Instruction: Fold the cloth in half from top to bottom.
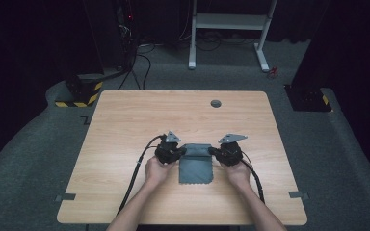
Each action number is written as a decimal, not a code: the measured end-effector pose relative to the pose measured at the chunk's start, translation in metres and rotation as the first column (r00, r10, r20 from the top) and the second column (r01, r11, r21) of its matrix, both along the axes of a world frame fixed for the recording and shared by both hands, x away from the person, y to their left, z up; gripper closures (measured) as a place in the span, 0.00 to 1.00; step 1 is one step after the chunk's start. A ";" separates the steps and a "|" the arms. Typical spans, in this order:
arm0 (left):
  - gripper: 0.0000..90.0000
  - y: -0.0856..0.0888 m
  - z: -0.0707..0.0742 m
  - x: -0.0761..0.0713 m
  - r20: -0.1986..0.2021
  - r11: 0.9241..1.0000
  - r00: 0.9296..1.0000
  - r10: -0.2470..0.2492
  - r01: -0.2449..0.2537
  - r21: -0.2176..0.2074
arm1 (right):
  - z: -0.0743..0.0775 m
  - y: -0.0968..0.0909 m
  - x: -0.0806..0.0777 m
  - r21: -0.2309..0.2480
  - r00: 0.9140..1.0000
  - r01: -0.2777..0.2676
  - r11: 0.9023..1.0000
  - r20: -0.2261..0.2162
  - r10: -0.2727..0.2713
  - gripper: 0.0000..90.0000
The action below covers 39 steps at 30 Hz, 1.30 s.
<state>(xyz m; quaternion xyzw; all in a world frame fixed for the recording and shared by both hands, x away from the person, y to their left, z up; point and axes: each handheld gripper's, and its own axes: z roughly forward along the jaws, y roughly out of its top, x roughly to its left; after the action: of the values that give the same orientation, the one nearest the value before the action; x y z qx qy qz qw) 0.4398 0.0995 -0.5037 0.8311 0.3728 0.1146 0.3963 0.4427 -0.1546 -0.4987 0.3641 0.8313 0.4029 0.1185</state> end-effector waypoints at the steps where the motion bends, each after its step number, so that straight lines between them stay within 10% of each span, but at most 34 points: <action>1: 0.99 0.000 0.000 -0.001 0.003 1.000 1.000 -0.002 0.002 0.002 | -0.001 0.000 -0.001 -0.002 1.000 -0.005 1.000 0.003 0.005 1.00; 39: 0.99 0.006 -0.007 -0.057 0.043 0.997 0.997 -0.061 0.060 0.038 | -0.009 -0.002 -0.044 0.000 0.995 -0.100 0.995 -0.011 0.100 1.00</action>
<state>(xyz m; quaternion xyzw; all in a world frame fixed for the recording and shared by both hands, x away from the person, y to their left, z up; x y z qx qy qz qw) 0.3832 0.1060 -0.5104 0.8464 0.3364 0.1277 0.3925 0.3984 -0.1564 -0.5080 0.3243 0.8492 0.4061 0.0940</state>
